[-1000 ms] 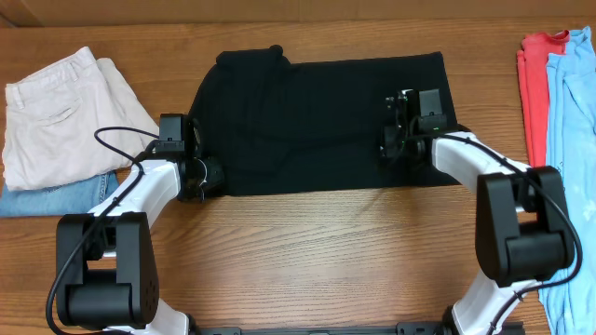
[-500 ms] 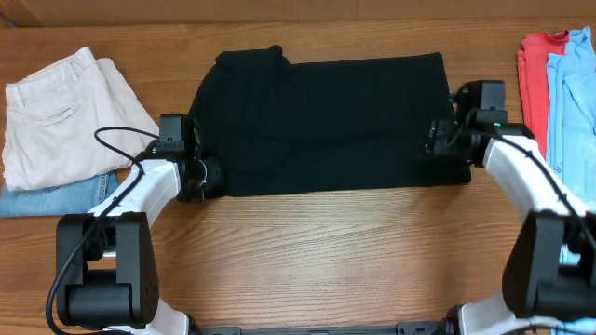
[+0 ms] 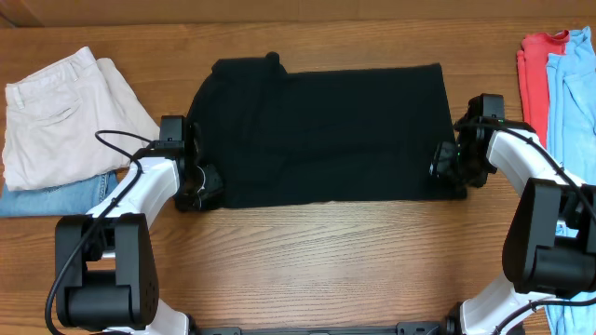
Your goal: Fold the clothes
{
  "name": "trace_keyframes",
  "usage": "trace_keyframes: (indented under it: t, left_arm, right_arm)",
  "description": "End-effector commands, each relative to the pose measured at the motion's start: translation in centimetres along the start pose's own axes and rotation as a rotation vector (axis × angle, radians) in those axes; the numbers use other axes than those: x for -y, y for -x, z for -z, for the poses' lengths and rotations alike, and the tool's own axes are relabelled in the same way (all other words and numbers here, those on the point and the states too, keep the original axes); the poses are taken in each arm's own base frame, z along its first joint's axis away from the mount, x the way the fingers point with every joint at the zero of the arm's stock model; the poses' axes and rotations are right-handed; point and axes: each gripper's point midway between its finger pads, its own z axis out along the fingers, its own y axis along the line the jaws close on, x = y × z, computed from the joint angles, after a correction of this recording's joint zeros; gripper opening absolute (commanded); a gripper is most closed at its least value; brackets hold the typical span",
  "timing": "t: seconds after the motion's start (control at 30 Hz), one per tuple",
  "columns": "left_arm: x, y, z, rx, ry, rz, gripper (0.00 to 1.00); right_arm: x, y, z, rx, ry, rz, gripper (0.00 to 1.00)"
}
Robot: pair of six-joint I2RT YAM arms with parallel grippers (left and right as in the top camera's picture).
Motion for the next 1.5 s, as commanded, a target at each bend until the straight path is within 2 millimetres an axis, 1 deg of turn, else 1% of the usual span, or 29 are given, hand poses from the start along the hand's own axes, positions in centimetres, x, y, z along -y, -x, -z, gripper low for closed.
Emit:
trace_keyframes:
  t: [0.0,0.07,0.17,0.3,0.43,0.6,0.7,0.77,0.83,0.93,1.03,1.1,1.13,1.17,1.2,1.23,1.27,1.33,1.4,1.47]
  left_arm:
    - [-2.8,-3.7,-1.4,-0.130,0.104,0.008,0.45]
    - [-3.2,-4.4,-1.3,-0.162,0.122,0.020,0.44]
    - [-3.9,-5.7,-0.9,-0.212,0.158,0.057,0.45]
    - [-4.8,-7.6,-0.3,-0.282,0.207,0.116,0.45]
    - [-5.5,-8.6,0.2,-0.324,0.244,0.126,0.45]
    - [-5.9,-9.3,0.6,-0.349,0.270,0.127,0.45]
    - [-6.1,-9.1,0.6,-0.342,0.282,0.120,0.45]
    - [-6.0,-8.9,0.7,-0.332,0.271,0.093,0.45]
    - [-5.8,-8.6,1.1,-0.312,0.256,0.077,0.44]
    - [-5.2,-7.7,2.4,-0.249,0.221,0.054,0.45]
    - [-4.2,-6.3,4.7,-0.136,0.167,0.038,0.45]
    - [-3.5,-5.3,6.4,-0.048,0.122,0.029,0.47]
    - [-3.0,-4.6,7.6,0.015,0.090,0.014,0.48]
    - [-2.6,-4.1,8.5,0.062,0.067,0.002,0.50]
    - [-2.0,-3.2,9.7,0.130,0.034,-0.022,0.55]
    - [-1.4,-2.4,10.7,0.192,0.006,-0.048,0.66]
    - [-0.8,-1.5,11.8,0.256,-0.022,-0.085,0.75]
    - [0.1,0.0,13.3,0.358,-0.058,-0.145,0.79]
    - [0.9,1.3,14.5,0.427,-0.080,-0.184,0.80]
    - [1.4,2.5,15.2,0.450,-0.081,-0.209,0.80]
  right_arm:
    - [0.7,-3.4,-0.8,-0.133,-0.024,-0.102,0.60]
    - [1.4,-4.5,-0.6,-0.174,-0.059,-0.131,0.57]
    - [2.2,-5.5,-0.4,-0.214,-0.098,-0.166,0.57]
    - [2.5,-6.6,-0.1,-0.258,-0.118,-0.192,0.57]
    - [2.6,-7.4,0.2,-0.288,-0.126,-0.193,0.56]
    - [2.7,-7.8,0.4,-0.305,-0.130,-0.193,0.56]
    - [2.7,-7.6,0.6,-0.296,-0.127,-0.195,0.56]
    - [2.6,-7.4,1.0,-0.278,-0.122,-0.196,0.56]
    - [2.5,-7.2,1.9,-0.248,-0.114,-0.195,0.56]
    - [2.3,-6.3,4.3,-0.159,-0.093,-0.192,0.55]
    - [1.9,-4.9,7.3,-0.024,-0.060,-0.182,0.56]
    - [1.6,-4.0,9.3,0.077,-0.035,-0.174,0.56]
    - [1.4,-3.4,10.5,0.135,-0.021,-0.172,0.56]
    - [1.3,-3.0,11.3,0.174,-0.011,-0.170,0.57]
    - [1.1,-2.6,12.4,0.228,0.003,-0.167,0.60]
    - [1.0,-2.2,13.3,0.270,0.013,-0.166,0.63]
    - [0.9,-1.9,14.2,0.309,0.023,-0.163,0.69]
    - [0.6,-1.3,15.4,0.368,0.046,-0.152,0.77]
    - [-0.1,-1.2,16.0,0.388,0.080,-0.105,0.78]
    - [-0.5,-1.3,16.0,0.383,0.103,-0.089,0.78]
